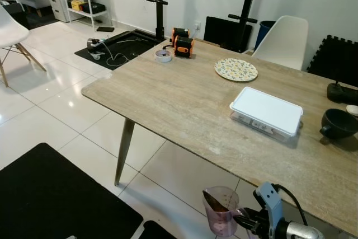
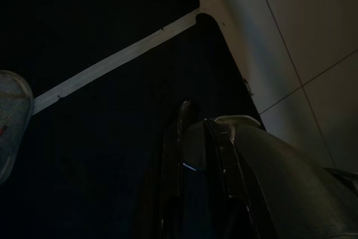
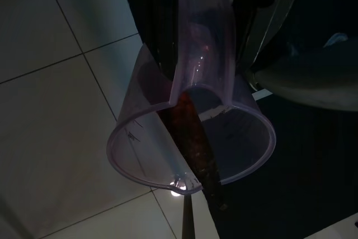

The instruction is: Restocking fridge

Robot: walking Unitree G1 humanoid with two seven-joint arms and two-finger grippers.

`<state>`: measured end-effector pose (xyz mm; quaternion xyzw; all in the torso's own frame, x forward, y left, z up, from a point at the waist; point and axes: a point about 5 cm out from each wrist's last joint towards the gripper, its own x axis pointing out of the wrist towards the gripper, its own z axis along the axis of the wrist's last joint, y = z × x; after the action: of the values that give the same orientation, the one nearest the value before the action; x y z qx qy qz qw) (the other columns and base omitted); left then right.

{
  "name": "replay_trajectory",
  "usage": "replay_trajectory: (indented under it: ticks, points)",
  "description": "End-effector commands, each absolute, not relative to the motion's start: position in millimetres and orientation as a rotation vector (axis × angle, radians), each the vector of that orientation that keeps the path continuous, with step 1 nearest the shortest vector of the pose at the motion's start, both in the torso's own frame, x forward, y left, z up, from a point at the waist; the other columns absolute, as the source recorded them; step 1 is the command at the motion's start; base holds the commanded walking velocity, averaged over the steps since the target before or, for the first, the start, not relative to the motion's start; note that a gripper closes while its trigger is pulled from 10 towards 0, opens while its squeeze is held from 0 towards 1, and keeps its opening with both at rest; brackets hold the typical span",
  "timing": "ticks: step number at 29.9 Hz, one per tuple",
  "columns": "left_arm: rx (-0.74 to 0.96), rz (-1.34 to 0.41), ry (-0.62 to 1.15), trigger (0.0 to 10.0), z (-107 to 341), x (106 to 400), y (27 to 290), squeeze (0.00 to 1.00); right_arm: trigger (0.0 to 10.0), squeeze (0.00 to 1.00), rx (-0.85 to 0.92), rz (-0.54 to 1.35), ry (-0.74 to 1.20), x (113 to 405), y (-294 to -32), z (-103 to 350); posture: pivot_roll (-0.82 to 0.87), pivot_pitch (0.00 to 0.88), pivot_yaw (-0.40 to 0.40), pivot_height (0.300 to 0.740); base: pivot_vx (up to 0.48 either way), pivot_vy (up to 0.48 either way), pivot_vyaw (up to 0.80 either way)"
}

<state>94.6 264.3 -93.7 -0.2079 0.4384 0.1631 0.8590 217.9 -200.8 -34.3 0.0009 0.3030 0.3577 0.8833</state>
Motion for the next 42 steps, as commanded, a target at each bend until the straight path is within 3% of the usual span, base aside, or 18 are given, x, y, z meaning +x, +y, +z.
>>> replay_trajectory:
  ticks: [1,30,42]
  points:
    - [-0.439,0.332,0.944,10.0,-96,91,261,0.00,10.0,0.00,0.028,0.707,0.651,215,-206,-36,-0.03,0.000,-0.039,0.740,-0.285,0.000,0.00]
    - [-0.445,0.318,0.943,10.0,-97,90,257,0.00,10.0,0.00,0.033,0.711,0.673,209,-210,-39,-0.03,0.000,-0.044,0.740,-0.305,0.000,0.00]
    - [-0.452,0.313,0.948,10.0,-98,90,254,0.00,10.0,0.00,-0.056,0.371,0.840,187,-240,-59,-0.03,0.000,-0.046,0.740,-0.323,0.000,0.00]
